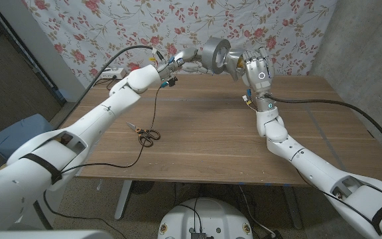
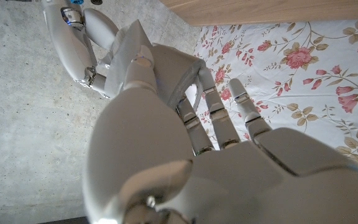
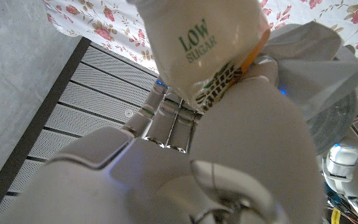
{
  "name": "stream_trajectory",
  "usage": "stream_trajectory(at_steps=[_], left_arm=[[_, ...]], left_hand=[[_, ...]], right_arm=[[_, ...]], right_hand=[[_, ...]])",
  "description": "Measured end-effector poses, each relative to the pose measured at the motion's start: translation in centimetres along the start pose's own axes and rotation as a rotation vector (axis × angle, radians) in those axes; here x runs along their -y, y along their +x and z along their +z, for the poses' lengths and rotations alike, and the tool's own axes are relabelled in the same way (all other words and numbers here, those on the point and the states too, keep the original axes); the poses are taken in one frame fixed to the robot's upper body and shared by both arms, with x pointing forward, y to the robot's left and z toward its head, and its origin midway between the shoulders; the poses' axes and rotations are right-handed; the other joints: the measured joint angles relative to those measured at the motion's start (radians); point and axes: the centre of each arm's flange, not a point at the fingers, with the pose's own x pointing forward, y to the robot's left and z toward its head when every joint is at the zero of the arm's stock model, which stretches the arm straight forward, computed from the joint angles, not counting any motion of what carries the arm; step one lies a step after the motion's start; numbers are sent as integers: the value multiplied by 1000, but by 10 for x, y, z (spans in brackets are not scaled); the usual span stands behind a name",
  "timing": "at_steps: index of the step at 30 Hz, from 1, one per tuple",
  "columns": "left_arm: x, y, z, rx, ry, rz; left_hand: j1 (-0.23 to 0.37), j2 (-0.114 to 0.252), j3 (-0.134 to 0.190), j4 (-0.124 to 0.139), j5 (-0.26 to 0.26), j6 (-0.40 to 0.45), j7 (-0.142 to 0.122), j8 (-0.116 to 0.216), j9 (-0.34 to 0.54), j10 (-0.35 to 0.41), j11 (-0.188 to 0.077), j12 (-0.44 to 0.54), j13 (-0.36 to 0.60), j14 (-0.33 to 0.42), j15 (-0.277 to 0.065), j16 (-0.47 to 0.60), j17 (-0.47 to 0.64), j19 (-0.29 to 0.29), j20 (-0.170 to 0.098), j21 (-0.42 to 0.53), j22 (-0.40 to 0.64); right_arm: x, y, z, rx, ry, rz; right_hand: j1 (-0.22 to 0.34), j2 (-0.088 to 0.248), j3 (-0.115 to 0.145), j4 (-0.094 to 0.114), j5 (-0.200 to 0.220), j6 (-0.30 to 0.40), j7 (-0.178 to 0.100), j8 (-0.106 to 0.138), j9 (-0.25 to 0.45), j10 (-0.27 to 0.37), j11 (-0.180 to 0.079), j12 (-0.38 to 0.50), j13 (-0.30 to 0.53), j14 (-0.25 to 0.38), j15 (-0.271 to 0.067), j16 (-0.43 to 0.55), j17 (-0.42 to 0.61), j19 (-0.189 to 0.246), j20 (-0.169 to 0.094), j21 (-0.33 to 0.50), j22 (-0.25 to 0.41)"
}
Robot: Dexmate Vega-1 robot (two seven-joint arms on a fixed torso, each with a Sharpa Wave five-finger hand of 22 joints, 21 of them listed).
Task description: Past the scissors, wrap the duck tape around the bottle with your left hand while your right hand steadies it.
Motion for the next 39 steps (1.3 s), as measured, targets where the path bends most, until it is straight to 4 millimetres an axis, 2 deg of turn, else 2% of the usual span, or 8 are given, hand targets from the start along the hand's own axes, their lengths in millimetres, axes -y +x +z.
stream_trajectory(at_steps=[10,14,15,16,20,21,27,39], left_arm=[[2,0,1,-27,22,-52],[3,2,3,-44,45,-90],[3,2,3,-51,53,-102],[3,3,3,-51,55,-105],[4,6,5,-69,83,-140],[5,6,4,-89,97,-163],[13,10,3,-134,147,-245],[15,18,-2,-232,235,-372]], left_hand=[[0,0,3,-3,-20,-1,1,0,-4,0,0,0,0,12,-1,-1,0,0,0,4,0],[0,0,4,-4,-25,-3,3,-2,-49,0,0,0,0,14,-3,-1,4,0,0,7,0],[0,0,5,-4,-29,-3,3,-2,-121,0,0,0,0,14,-3,-1,4,0,0,7,0],[3,4,13,1,-29,-3,3,-2,-142,0,0,0,0,14,-3,-1,4,0,0,7,0],[4,4,17,5,-31,-3,3,-2,-162,0,0,0,0,14,-3,-2,4,0,0,7,0],[4,4,17,5,-35,-3,3,-2,-221,-1,0,0,0,14,-3,-2,4,0,0,7,0],[6,2,18,4,-40,-3,2,-2,-222,0,0,0,0,18,1,-7,4,0,0,11,0],[9,-1,21,2,-58,-4,4,-2,-222,0,0,0,0,20,2,-7,5,-4,-4,11,0]], right_arm=[[-2,4,1,3,-33,72],[-4,3,2,1,-50,114],[-5,2,2,2,-52,124],[-5,2,2,2,-53,128],[-8,0,1,-2,-64,166],[-9,-1,3,3,-66,181],[-15,-4,-2,-4,-92,252],[-23,-7,13,78,-113,420]], right_hand=[[0,0,4,10,-4,0,0,4,-4,0,0,0,-3,5,5,4,0,0,0,0,3],[0,0,3,11,-4,0,0,4,-5,0,0,-2,-3,5,5,4,0,0,0,8,3],[0,0,2,13,-8,0,0,4,-5,0,0,-2,-3,5,5,4,0,0,0,8,3],[0,0,2,13,-11,0,0,4,-5,0,0,-3,-3,5,5,4,0,0,0,8,3],[0,0,2,13,-12,-2,-2,4,-5,0,0,-5,-3,5,5,3,-1,0,0,8,3],[0,0,2,13,-12,-2,-2,4,-5,0,0,-6,-3,5,5,3,-1,0,0,8,3],[1,-2,2,13,-17,-2,-2,4,-4,3,3,-6,-3,5,5,3,4,0,0,8,3],[2,-2,2,13,-24,-2,-2,0,-5,3,3,-10,-3,5,5,-4,0,0,0,8,0]])
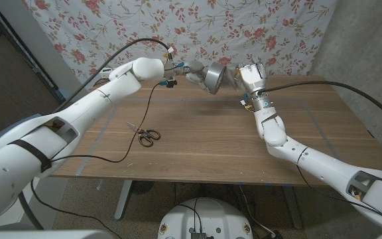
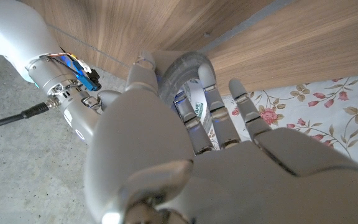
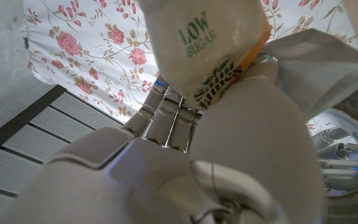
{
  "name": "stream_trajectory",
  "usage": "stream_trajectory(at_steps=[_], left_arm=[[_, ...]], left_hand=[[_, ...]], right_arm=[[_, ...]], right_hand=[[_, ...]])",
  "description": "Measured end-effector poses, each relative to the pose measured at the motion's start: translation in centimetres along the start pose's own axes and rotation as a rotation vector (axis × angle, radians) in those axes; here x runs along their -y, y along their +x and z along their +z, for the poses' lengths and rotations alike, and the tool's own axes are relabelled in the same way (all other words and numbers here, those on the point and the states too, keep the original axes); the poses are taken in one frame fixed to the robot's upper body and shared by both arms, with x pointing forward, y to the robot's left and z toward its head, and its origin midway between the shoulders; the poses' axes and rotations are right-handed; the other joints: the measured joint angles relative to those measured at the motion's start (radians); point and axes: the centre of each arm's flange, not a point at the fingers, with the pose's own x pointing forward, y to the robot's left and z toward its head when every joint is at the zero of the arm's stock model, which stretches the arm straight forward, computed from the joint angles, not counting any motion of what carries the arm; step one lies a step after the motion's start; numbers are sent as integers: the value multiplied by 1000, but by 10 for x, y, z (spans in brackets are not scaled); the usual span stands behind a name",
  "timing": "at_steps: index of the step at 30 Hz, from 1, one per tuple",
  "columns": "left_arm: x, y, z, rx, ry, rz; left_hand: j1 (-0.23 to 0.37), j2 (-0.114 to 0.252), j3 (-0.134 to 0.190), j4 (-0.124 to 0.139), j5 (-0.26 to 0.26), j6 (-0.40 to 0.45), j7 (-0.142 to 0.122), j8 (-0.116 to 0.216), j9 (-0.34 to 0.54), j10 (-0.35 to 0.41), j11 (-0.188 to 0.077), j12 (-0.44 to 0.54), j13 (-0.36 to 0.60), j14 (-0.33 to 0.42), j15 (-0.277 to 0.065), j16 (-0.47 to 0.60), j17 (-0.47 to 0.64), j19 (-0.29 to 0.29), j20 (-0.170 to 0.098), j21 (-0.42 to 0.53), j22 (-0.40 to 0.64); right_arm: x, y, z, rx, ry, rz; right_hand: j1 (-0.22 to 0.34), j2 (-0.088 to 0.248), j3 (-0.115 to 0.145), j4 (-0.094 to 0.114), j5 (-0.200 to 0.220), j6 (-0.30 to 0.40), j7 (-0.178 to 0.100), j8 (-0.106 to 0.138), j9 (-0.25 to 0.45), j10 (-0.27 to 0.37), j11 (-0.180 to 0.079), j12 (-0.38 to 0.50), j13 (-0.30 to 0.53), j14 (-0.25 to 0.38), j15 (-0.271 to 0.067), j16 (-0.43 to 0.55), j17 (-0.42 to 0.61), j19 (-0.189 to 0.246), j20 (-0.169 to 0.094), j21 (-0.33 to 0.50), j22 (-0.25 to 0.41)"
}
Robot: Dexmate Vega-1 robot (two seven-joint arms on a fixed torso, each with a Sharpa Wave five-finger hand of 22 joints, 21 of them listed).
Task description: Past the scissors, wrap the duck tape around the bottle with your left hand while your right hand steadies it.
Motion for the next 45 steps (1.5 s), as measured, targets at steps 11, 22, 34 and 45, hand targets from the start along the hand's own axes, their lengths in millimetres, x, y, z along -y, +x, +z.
stream_trajectory(at_steps=[11,22,34,45], left_arm=[[4,6,-1,-43,41,-66],[12,10,-5,-101,97,-122],[23,22,-6,-161,175,-203],[36,32,-5,-241,270,-287]], left_hand=[[3,-3,6,-6,-8,-2,2,0,0,4,4,3,0,13,2,9,1,0,0,8,0],[7,-7,10,-10,-29,-4,4,0,0,13,6,-6,0,32,-4,10,3,0,0,17,0],[13,-13,18,-16,-49,-4,4,-8,0,18,7,-24,0,37,-9,21,9,4,-4,22,0],[11,-8,8,8,-89,-41,41,-99,2,31,0,-124,0,-30,-14,-59,-55,-5,6,38,-3]], right_arm=[[-13,1,19,87,-27,170],[-19,2,37,150,-44,261],[-26,1,49,201,-69,363],[-30,4,59,237,-90,432]], right_hand=[[0,0,12,12,-4,0,0,-2,-4,0,0,-7,-3,0,0,-3,0,-3,3,0,0],[0,0,14,14,-14,0,0,-1,-5,-18,-18,-22,-7,0,0,-8,0,-3,3,8,0],[0,0,17,13,-27,0,0,0,-7,-18,-18,-43,-19,2,-2,-11,1,-3,3,15,0],[1,-1,26,28,-57,-58,-58,-21,-10,-51,-66,-125,-59,-45,-29,-69,-33,9,1,19,-8]])
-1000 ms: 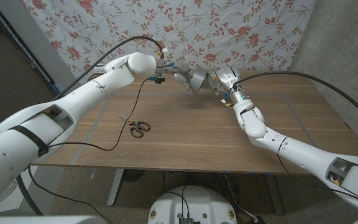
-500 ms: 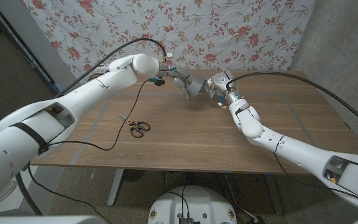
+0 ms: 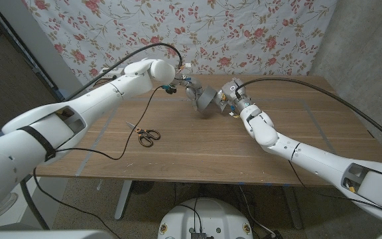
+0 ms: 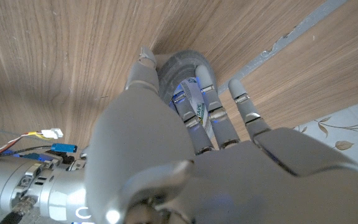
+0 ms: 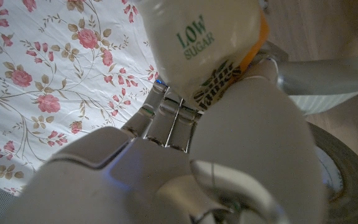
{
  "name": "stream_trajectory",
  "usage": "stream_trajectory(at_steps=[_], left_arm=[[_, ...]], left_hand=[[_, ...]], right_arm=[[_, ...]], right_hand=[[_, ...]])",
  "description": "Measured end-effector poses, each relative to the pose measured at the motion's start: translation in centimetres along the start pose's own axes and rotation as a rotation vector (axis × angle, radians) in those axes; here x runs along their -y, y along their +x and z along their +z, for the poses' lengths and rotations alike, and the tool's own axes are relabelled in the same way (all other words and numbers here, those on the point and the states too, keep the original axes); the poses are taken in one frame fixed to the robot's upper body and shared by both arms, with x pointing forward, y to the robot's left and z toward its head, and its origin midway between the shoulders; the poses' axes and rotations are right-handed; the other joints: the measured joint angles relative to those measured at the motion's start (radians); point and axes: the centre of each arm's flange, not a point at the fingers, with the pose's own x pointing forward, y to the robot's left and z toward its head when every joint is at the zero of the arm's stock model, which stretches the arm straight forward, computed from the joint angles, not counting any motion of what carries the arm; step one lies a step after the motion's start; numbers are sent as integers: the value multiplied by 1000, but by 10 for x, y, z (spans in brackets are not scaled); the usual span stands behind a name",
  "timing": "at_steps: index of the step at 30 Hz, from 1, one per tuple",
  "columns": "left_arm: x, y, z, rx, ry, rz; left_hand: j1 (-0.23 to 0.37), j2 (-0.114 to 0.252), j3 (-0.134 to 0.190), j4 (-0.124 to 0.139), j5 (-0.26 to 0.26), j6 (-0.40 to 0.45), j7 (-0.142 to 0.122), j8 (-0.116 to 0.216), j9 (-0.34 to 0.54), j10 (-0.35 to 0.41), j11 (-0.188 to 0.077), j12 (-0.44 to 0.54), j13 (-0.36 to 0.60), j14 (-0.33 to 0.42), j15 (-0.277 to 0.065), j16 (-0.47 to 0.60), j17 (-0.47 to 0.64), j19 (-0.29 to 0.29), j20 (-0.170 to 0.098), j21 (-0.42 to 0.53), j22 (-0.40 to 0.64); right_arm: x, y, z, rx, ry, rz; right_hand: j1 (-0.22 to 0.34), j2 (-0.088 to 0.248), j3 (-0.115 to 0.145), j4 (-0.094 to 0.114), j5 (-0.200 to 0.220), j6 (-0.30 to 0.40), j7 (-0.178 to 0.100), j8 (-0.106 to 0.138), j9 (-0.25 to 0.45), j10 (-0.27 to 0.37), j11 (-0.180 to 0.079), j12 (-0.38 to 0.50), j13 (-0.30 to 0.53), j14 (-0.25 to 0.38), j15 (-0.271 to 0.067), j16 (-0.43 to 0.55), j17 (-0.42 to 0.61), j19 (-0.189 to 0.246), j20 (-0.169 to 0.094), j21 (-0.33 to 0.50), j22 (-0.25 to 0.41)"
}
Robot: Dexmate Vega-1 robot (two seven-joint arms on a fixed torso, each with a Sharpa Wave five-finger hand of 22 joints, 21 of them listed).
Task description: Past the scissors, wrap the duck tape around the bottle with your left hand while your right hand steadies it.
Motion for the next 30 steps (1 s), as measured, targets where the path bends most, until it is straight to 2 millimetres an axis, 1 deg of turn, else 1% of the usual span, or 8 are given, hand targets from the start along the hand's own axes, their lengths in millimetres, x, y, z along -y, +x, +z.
stream_trajectory(at_steps=[2,3,4,5,7,15,19,30], left_arm=[[3,1,-7,-71,32,-28],[4,2,-4,-67,37,-29],[4,2,-2,-63,41,-31],[4,2,-1,-62,43,-31],[5,2,-4,-111,68,-48],[2,-1,3,-124,93,-32],[1,-3,4,-130,98,-24],[-3,-9,2,-150,87,16]], left_hand=[[-30,5,-13,29,-4,-75,0,-48,127,-21,-1,-60,1,-47,7,-32,-21,-21,13,-1,-3],[-57,-7,37,102,-4,-125,0,-76,160,-67,4,-94,42,-80,10,-50,-38,-34,19,-6,-3],[-79,-25,75,164,-3,-171,4,-104,167,-115,13,-131,170,-116,13,-65,-56,-44,29,-11,-5],[-103,-38,80,194,4,-219,13,-131,165,-158,24,-163,333,-153,16,-77,-73,-54,39,-16,-7],[-147,-58,59,221,22,-306,32,-178,159,-225,48,-215,431,-217,19,-89,-105,-73,49,-26,-7],[-205,-112,-16,255,85,-541,86,-229,154,-416,126,-318,398,-382,89,-92,-178,-106,67,-54,-7],[-210,-116,-33,263,98,-597,104,-229,154,-467,152,-323,386,-423,116,-92,-195,-118,68,-65,-7],[-243,-116,-59,281,110,-645,117,-229,150,-530,177,-330,375,-471,139,-96,-214,-136,68,-80,-7]], right_arm=[[3,3,-1,-1,-4,13],[1,3,-1,-1,-6,29],[-1,3,-1,-3,-9,46],[4,5,-2,-6,-6,46],[5,7,-4,-12,-3,81],[10,12,-21,-43,60,232],[-1,9,-21,-44,81,326],[25,15,-59,-73,247,485]], right_hand=[[0,1,-31,17,-11,-22,-51,-10,-6,-18,-20,-36,-1,-74,19,-27,-32,-26,1,-16,-1],[-22,24,-56,17,-16,-46,-74,-11,-7,-45,-30,-53,-1,-117,31,-36,-52,-41,2,-27,-1],[-39,41,-81,17,-18,-69,-98,-10,-9,-83,-30,-68,0,-161,44,-42,-72,-55,2,-37,-1],[-37,54,-107,17,-19,-88,-117,-10,-14,-115,-23,-76,1,-206,55,-43,-93,-70,3,-50,0],[-88,75,-141,12,-19,-131,-147,-10,-25,-183,-49,-76,1,-283,69,-43,-130,-93,3,-73,2],[-305,-51,-163,8,-3,-304,-113,-13,-38,-374,-75,-152,-20,-498,88,-43,-219,-150,7,-147,2],[-344,-90,-157,-6,12,-386,-101,-13,-37,-461,-62,-152,-21,-583,91,-43,-247,-180,20,-184,-1],[-420,-140,-157,-6,27,-541,-50,-13,-40,-600,-19,-152,-67,-698,95,-38,-293,-222,66,-246,-1]])
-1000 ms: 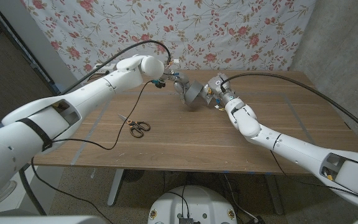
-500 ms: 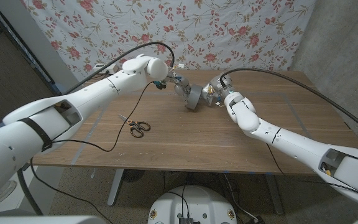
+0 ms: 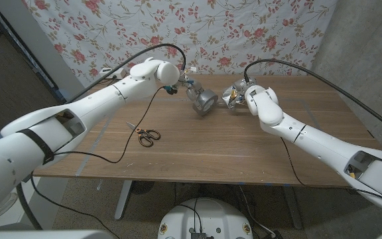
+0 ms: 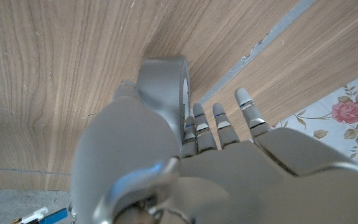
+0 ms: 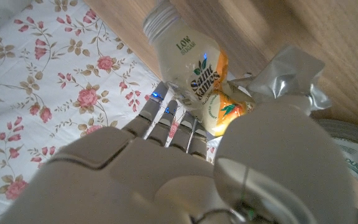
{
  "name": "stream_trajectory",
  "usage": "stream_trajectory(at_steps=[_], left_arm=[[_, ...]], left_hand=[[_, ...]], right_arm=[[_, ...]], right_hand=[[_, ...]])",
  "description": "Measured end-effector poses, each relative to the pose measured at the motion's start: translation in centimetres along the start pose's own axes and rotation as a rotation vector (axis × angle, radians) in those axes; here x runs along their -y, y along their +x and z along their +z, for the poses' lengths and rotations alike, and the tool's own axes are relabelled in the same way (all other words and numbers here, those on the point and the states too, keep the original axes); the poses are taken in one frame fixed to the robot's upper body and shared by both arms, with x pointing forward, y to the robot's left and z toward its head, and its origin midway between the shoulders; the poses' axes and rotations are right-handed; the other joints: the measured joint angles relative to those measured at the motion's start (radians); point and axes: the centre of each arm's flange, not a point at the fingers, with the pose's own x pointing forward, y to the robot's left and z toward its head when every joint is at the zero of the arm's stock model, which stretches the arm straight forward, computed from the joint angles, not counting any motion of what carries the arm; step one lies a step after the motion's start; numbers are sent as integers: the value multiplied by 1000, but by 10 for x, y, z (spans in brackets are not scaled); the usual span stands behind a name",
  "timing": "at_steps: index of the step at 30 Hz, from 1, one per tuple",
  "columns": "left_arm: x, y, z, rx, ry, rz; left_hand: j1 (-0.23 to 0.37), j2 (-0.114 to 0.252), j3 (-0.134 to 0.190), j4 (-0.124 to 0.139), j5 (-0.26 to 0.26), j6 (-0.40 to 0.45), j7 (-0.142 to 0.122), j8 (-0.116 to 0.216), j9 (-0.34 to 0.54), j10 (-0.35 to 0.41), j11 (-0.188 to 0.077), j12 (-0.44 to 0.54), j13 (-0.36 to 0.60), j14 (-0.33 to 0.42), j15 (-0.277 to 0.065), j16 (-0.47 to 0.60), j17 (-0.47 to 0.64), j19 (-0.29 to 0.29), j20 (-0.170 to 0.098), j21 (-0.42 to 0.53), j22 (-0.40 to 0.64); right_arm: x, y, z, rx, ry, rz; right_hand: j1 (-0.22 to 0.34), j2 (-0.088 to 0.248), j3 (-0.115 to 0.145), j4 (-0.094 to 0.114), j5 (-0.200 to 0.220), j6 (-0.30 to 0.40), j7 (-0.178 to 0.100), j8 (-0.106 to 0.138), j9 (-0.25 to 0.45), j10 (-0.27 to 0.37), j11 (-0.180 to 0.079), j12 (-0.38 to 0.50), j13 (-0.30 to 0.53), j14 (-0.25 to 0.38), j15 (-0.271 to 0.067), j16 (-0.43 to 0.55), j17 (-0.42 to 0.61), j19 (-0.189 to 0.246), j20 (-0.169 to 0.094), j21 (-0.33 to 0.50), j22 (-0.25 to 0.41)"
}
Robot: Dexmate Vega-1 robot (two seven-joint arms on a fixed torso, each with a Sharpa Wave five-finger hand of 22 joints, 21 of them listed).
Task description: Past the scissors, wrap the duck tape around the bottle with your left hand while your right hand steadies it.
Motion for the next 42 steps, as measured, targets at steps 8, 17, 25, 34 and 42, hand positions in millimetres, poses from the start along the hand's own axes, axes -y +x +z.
stream_trajectory(at_steps=[8,17,25,34,42], left_arm=[[-1,-5,-3,10,-24,40],[0,-12,-10,62,-102,104],[6,-23,-24,140,-231,220],[12,-34,-36,192,-323,312],[18,-44,-46,234,-393,373]], left_hand=[[-15,6,-10,10,7,-3,-4,0,0,0,0,0,-4,-5,-5,5,-6,-7,4,0,0],[-138,11,-75,44,3,-74,-9,0,-5,-76,30,4,-26,-59,7,5,-32,-74,1,-40,1],[-174,26,-95,40,-5,-126,-24,0,-9,-147,46,0,-41,-120,23,5,-49,-102,2,-58,7],[-186,28,-102,39,-9,-125,-24,5,-9,-156,45,4,-46,-123,27,5,-56,-102,2,-66,8],[-206,40,-111,39,-16,-113,-29,8,-9,-148,45,5,-50,-123,27,5,-63,-101,2,-74,8]], right_arm=[[2,-3,-18,66,192,84],[1,-3,-24,188,402,128],[-2,2,-27,309,597,141],[-3,6,-28,448,807,159],[2,7,-27,496,900,137]], right_hand=[[-46,2,2,2,0,-42,43,0,-1,-46,46,0,-7,-22,-1,7,-14,-24,35,-26,0],[-118,9,0,6,15,-130,70,1,-3,-125,104,7,-33,-112,23,3,-52,-84,83,-93,-5],[-140,12,8,-3,27,-255,112,-3,-8,-205,159,1,-65,-178,101,3,-103,-98,97,-143,-6],[-173,27,8,-3,46,-117,134,51,-11,-172,192,37,-78,-156,97,21,-142,-96,122,-183,-2],[-190,44,12,1,51,-93,158,69,-11,-146,218,50,-78,-129,77,30,-162,-79,137,-196,-2]])
